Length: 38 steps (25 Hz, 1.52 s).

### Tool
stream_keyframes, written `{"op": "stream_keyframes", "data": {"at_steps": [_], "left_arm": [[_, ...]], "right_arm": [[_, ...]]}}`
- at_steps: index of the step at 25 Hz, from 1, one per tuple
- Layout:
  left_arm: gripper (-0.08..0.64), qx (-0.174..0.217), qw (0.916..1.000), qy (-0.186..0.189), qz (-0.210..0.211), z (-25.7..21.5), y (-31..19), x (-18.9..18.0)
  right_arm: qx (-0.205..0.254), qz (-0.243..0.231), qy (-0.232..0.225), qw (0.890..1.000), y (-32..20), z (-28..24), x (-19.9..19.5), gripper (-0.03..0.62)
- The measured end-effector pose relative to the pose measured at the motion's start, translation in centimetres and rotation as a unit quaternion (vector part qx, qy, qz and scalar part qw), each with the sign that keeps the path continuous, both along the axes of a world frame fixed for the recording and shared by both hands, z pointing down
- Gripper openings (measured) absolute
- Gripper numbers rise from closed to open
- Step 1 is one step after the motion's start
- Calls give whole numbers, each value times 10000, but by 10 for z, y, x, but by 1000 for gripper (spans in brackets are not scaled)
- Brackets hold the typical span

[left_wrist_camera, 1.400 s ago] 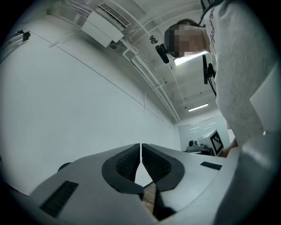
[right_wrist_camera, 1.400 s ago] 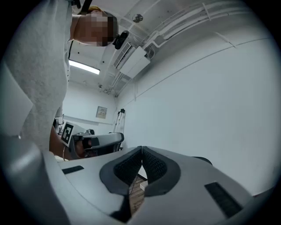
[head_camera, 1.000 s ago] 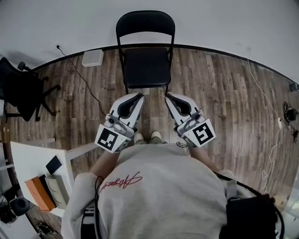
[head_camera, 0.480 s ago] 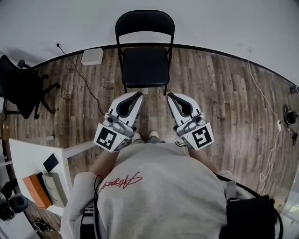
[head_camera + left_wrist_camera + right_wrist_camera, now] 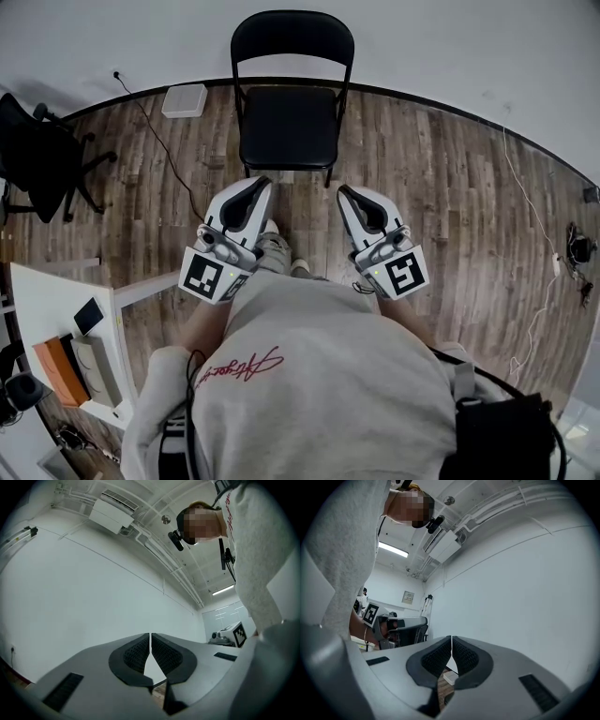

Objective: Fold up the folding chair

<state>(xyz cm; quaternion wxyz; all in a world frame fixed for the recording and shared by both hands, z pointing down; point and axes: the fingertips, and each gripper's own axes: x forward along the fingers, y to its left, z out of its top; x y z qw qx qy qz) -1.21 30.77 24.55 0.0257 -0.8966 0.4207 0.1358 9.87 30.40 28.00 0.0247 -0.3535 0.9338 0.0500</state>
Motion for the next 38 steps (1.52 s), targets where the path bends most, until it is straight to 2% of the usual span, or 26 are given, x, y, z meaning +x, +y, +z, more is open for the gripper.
{"op": "stream_keyframes", "data": {"at_steps": [6,12,16,19,21,23,24,26,27,30,33,35,36,38], "left_arm": [[26,-174,9998,76,-54,13,-44,-16],[25,-79,9995,-61,297,16,-127,-22],[26,-76,9986,-102,512,11,-191,-31],[26,-145,9971,-127,733,11,-229,-34],[26,-251,9957,-134,881,18,-247,-34],[29,-496,9941,-65,963,34,-258,-33],[58,-680,9929,21,979,43,-262,-33],[215,-1161,9879,146,1016,66,-266,-29],[242,-1408,9844,177,1039,79,-267,-27],[267,-2104,9720,371,973,121,-267,-26],[301,-2945,9514,578,689,188,-262,-35],[322,-3616,9279,749,518,246,-245,-39],[331,-3974,9127,862,410,276,-234,-42],[350,-4667,8771,1133,99,333,-212,-46]], "right_arm": [[113,87,38,9999,-41,3,-8,20],[305,169,94,9993,-116,-2,-26,20],[455,-56,-232,9987,-176,-19,-46,20],[660,-10,-438,9969,-215,-36,-55,20],[783,175,-244,9965,-238,-36,-58,20],[799,484,172,9955,-259,-25,-57,20],[744,635,386,9945,-267,-17,-54,20],[525,791,660,9933,-281,3,-46,20],[379,806,693,9936,-287,12,-40,20],[11,817,625,9947,-306,41,-23,21],[-320,914,658,9931,-330,79,-3,33],[-598,1081,567,9907,-349,109,14,128],[-718,1200,511,9889,-360,125,24,130],[-913,1431,498,9842,-385,160,44,145]]}}
